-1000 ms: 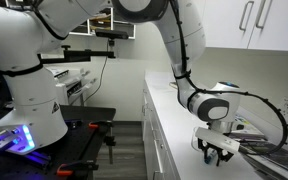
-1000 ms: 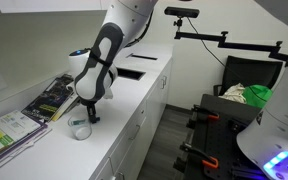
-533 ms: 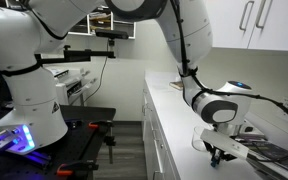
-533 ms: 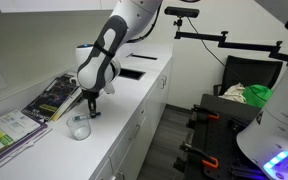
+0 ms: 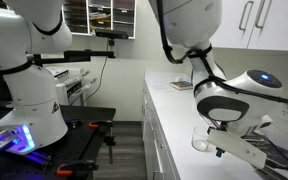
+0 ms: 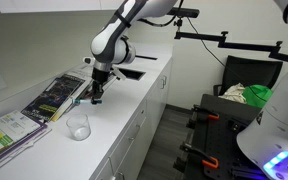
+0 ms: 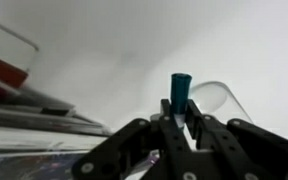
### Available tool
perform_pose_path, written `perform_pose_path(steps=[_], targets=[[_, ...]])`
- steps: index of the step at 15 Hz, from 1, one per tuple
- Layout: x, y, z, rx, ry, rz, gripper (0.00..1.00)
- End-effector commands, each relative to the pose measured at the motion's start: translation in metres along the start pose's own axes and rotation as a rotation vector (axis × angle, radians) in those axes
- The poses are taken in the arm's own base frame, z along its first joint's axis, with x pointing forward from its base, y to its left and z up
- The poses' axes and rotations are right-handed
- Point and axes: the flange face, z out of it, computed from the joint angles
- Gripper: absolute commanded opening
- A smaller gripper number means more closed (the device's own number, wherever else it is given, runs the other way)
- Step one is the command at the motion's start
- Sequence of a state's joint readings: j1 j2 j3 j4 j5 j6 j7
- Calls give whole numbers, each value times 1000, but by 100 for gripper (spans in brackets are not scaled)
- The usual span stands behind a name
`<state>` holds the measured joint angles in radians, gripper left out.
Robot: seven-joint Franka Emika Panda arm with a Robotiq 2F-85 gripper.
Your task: Pick the marker and put it in the cup
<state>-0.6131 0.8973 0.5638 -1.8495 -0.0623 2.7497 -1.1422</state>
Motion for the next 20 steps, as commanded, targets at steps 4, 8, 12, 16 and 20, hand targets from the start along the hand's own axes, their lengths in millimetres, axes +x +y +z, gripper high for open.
perform_pose_path(steps=[4,8,12,16,20], targets=[[5,-24,-37,170,302,-113,5],[11,-38,-31,354,408,-194,5],[28,-54,-21,436,402,-251,5],[43,-52,-16,437,435,-236,5],[49,-51,-2,453,418,-214,5]])
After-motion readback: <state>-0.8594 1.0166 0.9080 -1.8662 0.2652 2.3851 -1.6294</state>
